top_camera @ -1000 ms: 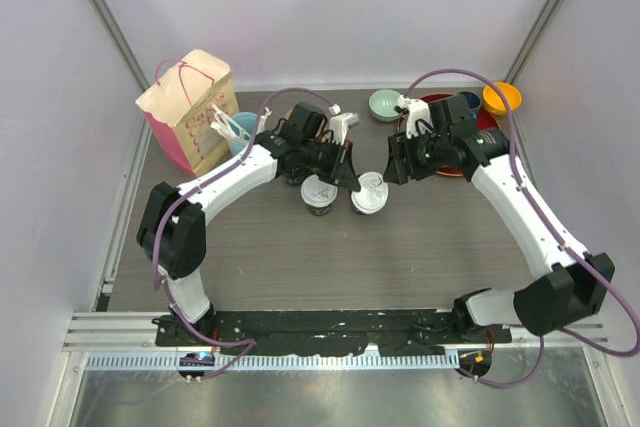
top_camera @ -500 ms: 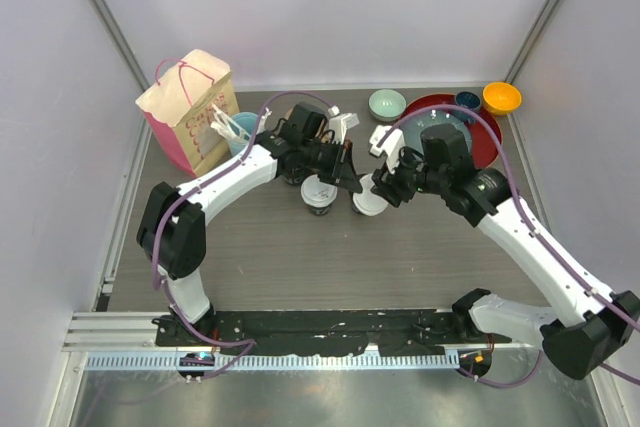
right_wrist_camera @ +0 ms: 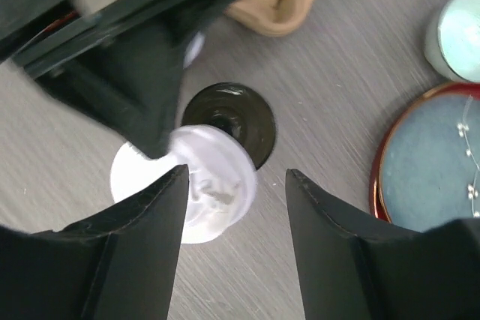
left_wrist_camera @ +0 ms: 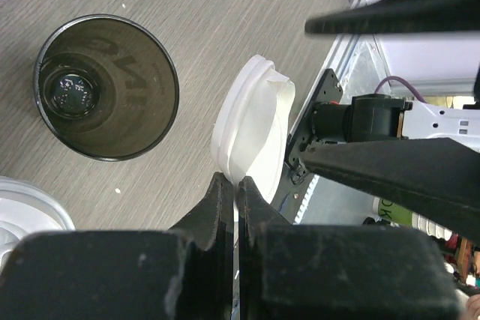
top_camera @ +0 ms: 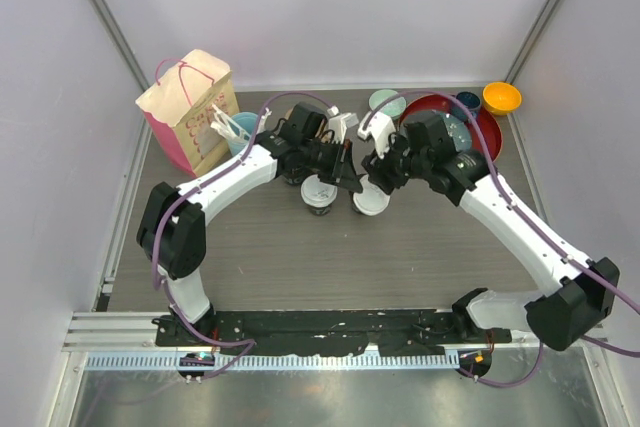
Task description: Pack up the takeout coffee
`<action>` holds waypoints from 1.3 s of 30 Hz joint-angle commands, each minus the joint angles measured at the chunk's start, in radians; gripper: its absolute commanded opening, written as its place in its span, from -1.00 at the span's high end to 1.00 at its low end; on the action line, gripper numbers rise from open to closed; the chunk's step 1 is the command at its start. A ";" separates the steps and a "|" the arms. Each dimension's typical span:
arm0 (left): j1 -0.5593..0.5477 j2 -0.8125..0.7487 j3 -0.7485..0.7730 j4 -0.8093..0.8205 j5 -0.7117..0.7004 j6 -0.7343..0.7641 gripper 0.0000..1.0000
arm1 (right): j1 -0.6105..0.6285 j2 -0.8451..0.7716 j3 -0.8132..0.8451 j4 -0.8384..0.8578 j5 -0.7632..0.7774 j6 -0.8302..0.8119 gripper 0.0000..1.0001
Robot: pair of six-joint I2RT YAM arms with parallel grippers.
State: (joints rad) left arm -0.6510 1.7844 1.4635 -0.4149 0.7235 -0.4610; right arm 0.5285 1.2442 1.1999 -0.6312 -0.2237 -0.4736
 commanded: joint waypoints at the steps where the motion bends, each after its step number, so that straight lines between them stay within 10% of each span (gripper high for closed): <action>1: 0.024 -0.011 0.014 0.047 -0.033 -0.036 1.00 | -0.067 0.046 0.122 -0.015 0.136 0.301 -0.25; 12: 0.044 0.151 0.121 0.045 -0.041 -0.074 1.00 | -0.182 0.070 -0.086 0.120 0.006 0.612 -0.40; 24: 0.050 0.176 0.124 0.054 -0.038 -0.099 1.00 | -0.186 0.167 -0.109 0.174 0.024 0.653 0.18; 39: 0.056 0.173 0.107 0.093 -0.019 -0.126 1.00 | -0.185 0.182 -0.138 0.174 -0.008 0.653 0.35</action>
State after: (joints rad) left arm -0.6041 1.9663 1.5517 -0.3855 0.6792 -0.5690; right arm 0.3466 1.4231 1.0649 -0.4904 -0.2157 0.1699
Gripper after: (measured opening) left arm 0.025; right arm 0.337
